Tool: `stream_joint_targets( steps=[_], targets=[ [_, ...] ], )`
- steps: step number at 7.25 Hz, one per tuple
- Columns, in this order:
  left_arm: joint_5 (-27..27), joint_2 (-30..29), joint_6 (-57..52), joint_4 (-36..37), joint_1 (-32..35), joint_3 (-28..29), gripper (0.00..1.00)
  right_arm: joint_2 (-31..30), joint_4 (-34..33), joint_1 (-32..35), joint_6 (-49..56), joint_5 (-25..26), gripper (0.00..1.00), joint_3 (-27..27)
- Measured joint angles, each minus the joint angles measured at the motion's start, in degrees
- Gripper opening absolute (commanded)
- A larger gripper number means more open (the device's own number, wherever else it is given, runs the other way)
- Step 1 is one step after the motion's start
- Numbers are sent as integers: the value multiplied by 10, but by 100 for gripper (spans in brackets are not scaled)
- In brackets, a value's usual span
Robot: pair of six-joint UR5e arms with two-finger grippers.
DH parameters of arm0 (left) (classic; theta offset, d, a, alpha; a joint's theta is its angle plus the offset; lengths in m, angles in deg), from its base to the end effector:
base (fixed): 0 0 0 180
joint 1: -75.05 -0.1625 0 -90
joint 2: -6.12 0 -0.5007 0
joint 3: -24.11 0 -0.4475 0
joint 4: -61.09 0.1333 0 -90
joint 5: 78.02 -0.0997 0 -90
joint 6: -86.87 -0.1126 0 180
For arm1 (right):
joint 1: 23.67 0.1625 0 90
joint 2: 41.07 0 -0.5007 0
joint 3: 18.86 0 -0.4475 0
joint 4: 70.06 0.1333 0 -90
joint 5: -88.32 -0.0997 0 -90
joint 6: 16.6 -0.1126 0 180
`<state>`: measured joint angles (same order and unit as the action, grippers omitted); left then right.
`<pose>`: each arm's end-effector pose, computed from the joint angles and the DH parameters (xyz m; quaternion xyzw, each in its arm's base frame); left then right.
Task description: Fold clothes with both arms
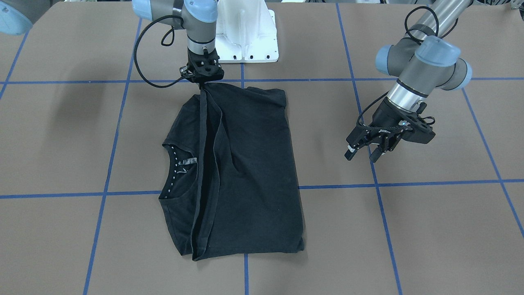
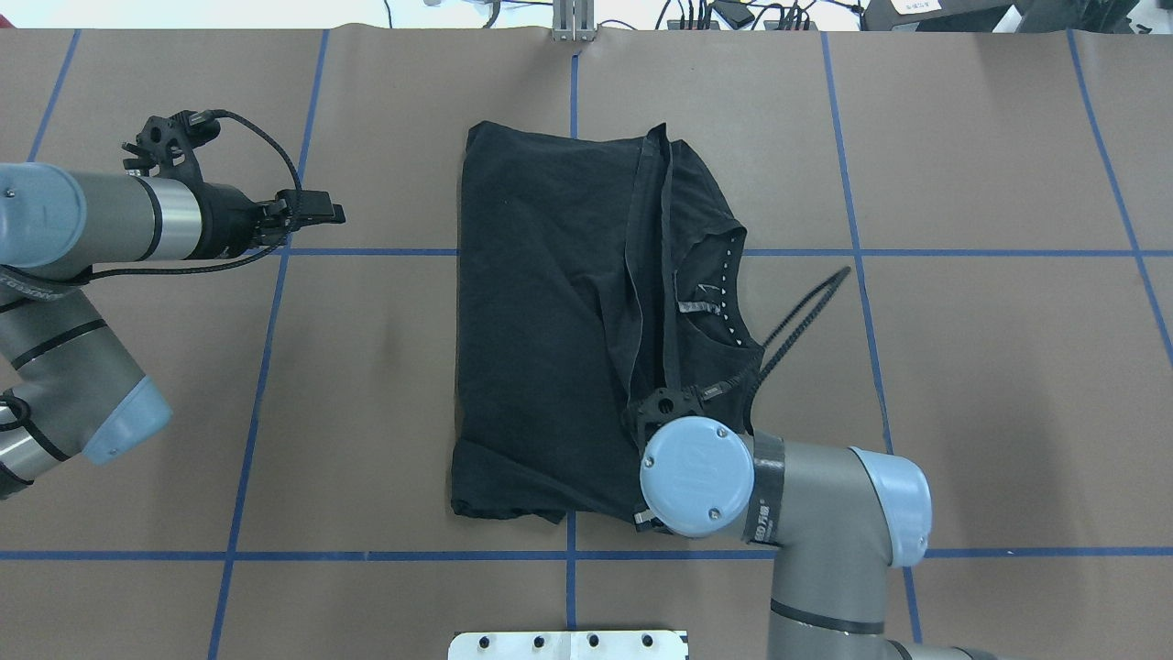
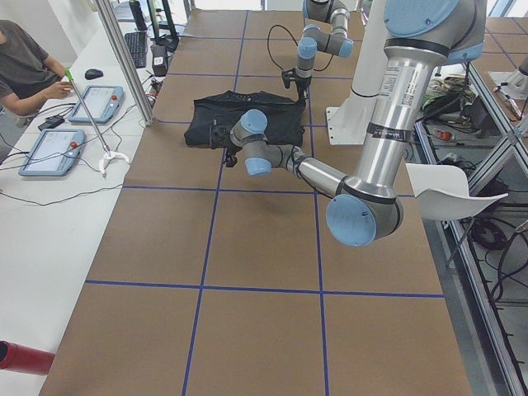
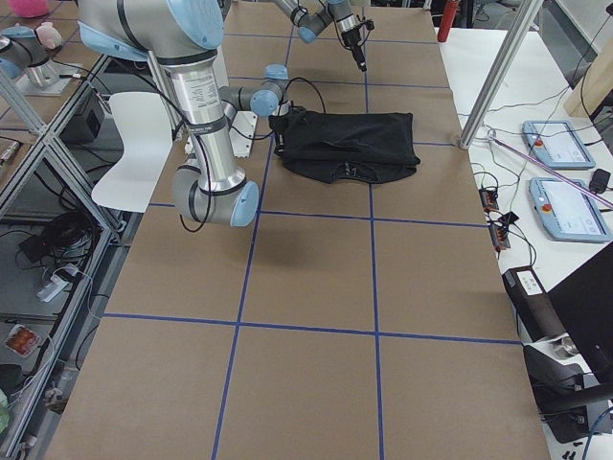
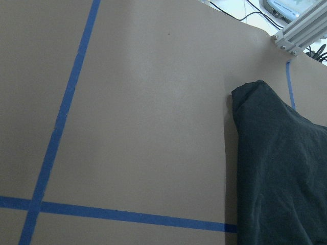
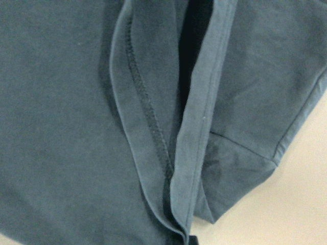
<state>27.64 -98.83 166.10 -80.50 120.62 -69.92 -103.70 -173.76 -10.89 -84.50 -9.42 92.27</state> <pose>0.4080 -0.5632 0.4428 0.1721 0.5570 -0.1667 0.7952 -0.6295 -0.2639 0.3067 0.0280 -0.3039 -0.0975 0.9473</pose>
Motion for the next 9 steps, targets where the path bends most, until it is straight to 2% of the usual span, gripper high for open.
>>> stream_joint_targets(
  steps=[1,6,8,9],
  targets=[
    [0,0,0,0,0,0,99,-13,0,-6,-25,-1,99,13],
    [0,-1,7,0,-1,0,99,-58,1,-2,-36,-1,100,60],
    [0,-2,7,0,-1,-1,99,-6,-3,32,-8,-1,99,25],
    [0,-1,7,0,-1,-1,99,28,-2,52,15,-1,86,-12]
  ],
)
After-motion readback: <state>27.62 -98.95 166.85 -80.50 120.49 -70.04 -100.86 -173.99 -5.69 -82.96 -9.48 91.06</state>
